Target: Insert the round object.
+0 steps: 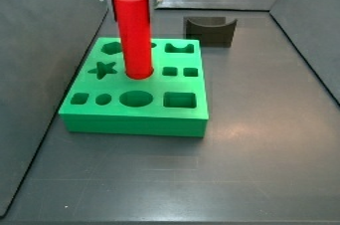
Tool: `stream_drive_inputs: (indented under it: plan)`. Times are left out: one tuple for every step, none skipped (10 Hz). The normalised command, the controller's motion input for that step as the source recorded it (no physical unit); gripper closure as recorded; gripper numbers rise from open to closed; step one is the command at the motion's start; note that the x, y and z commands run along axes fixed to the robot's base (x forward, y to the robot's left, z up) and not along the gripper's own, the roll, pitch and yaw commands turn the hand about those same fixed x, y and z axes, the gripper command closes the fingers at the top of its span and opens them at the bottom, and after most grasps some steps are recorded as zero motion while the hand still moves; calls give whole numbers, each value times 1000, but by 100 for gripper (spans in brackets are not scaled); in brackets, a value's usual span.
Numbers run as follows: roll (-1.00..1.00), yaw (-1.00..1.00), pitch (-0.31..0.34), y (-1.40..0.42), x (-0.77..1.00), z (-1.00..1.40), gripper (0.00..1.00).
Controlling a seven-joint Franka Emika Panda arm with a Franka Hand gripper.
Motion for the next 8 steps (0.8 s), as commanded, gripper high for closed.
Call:
stream_drive_inputs:
  plan:
    - [230, 126, -101, 134, -63, -523, 100]
    - [126, 106, -116, 71, 0, -514, 100]
    - [4, 37, -91, 0, 100, -629, 100]
    - [0, 0, -37, 0, 234, -737, 100]
    - [-26, 0, 0, 0, 326, -677, 100]
    - [-63, 0, 0, 0, 283, -554, 100]
    - [-150, 0, 0, 0, 163, -286, 100]
    - [-89, -34, 0, 46, 34, -40, 100]
